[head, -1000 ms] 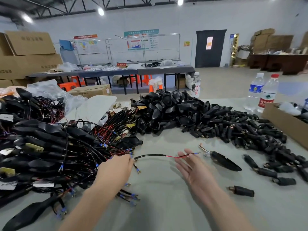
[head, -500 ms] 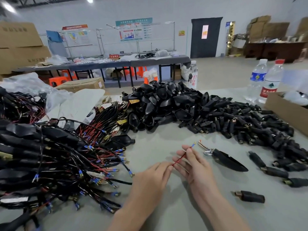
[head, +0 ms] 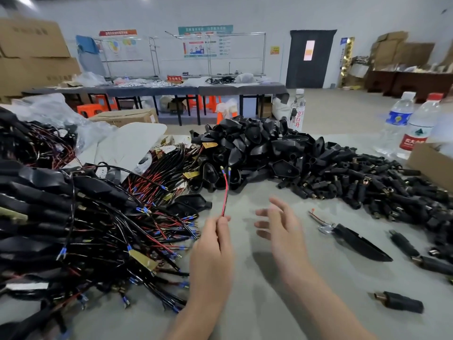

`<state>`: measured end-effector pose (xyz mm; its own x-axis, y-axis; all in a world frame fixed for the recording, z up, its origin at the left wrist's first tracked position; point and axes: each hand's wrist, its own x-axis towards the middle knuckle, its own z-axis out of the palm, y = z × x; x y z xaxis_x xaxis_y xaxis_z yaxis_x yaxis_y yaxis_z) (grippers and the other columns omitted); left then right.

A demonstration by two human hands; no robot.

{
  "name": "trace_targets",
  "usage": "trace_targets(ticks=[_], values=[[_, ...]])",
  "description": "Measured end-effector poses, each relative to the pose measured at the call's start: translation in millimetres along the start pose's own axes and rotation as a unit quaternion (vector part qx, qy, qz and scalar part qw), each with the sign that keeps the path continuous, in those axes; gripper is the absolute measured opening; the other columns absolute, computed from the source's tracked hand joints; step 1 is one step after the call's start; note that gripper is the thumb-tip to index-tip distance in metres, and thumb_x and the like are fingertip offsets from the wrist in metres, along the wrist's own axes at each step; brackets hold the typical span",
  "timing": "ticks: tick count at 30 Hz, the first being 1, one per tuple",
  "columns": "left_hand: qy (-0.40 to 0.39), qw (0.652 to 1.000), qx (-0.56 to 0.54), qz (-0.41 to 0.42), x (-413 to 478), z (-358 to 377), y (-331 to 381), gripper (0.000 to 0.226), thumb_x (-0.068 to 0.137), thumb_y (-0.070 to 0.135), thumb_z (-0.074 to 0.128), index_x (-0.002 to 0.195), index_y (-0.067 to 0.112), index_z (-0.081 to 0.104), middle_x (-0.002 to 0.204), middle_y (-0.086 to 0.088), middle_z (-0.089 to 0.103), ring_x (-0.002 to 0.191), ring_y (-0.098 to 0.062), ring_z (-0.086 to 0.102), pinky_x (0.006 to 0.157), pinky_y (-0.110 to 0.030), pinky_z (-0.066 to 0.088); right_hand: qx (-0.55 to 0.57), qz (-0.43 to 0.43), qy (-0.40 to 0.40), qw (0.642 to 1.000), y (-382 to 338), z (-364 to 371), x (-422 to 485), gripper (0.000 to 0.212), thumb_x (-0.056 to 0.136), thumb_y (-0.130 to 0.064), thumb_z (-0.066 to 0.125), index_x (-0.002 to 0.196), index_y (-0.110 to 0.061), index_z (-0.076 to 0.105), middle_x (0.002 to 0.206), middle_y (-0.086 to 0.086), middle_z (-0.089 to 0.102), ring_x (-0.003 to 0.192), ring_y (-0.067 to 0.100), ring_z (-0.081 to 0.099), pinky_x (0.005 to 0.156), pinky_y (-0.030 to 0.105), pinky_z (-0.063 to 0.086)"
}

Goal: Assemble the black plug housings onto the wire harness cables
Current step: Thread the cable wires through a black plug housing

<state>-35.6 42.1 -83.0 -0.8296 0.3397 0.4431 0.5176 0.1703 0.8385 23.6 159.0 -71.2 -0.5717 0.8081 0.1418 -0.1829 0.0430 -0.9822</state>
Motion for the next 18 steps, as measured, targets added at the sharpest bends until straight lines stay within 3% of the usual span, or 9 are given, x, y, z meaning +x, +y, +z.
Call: trace_targets(ticks=[3,8,11,14,16,18], values=[[0.029,0.999,-0.044,-0.008,5.6,-7.3,-1.4,0.022,0.099,0.050,0.033,0.106,0.046,0.054,0.064,0.017,0.054,0.057,-0.010,0.049,0.057,-0.035,0.042,-0.175,-0.039,-0.059,0.982,7.1,36.4,34.1,0.027,0.102,-0.021,0.045,0.125,-0.031,0.055,0.102,-0.008,0.068,0.092,0.015,0.064,0.089,0.032,0.051],[0.030,0.999,-0.027,0.019,7.2,-12.2,0.7,0.021,0.097,0.046,0.036,0.110,0.055,0.049,0.077,0.018,0.063,0.070,-0.005,0.060,0.064,-0.019,0.042,-0.408,-0.078,-0.190,0.889,23.4,82.7,75.5,0.042,0.100,-0.020,0.048,0.141,-0.015,0.047,0.140,0.009,0.051,0.128,0.026,0.049,0.108,0.038,0.039],[0.016,0.999,0.007,0.039,4.9,-10.7,1.8,0.023,0.094,0.047,0.036,0.111,0.058,0.047,0.087,0.024,0.066,0.087,-0.004,0.062,0.073,-0.022,0.044,-0.441,-0.116,-0.233,0.859,31.5,94.8,82.1,0.032,0.098,-0.024,0.055,0.126,-0.009,0.059,0.128,0.013,0.059,0.120,0.033,0.052,0.101,0.037,0.043],[0.000,0.989,0.080,0.121,-2.2,-9.6,3.3,0.026,0.096,0.045,0.034,0.121,0.046,0.043,0.101,0.017,0.070,0.093,-0.008,0.058,0.067,-0.021,0.040,-0.469,-0.105,-0.191,0.856,40.2,106.2,84.4,0.028,0.098,-0.027,0.056,0.122,-0.019,0.066,0.120,0.007,0.061,0.117,0.025,0.050,0.087,0.016,0.037],[-0.019,0.986,0.093,0.138,-5.8,-9.7,7.5,0.030,0.095,0.047,0.030,0.122,0.045,0.043,0.098,0.014,0.070,0.086,-0.011,0.060,0.069,-0.025,0.042,-0.504,-0.093,-0.173,0.841,40.7,109.6,85.1,0.027,0.098,-0.027,0.055,0.121,-0.023,0.067,0.120,0.006,0.060,0.118,0.025,0.049,0.089,0.024,0.034],[-0.016,0.985,0.104,0.137,-7.4,-10.9,8.8,0.030,0.094,0.048,0.030,0.121,0.045,0.044,0.089,0.014,0.071,0.080,-0.010,0.062,0.067,-0.024,0.042,-0.466,-0.093,-0.160,0.865,37.2,104.0,83.2,0.026,0.096,-0.023,0.056,0.120,-0.019,0.068,0.116,0.009,0.062,0.115,0.026,0.053,0.088,0.027,0.034]])
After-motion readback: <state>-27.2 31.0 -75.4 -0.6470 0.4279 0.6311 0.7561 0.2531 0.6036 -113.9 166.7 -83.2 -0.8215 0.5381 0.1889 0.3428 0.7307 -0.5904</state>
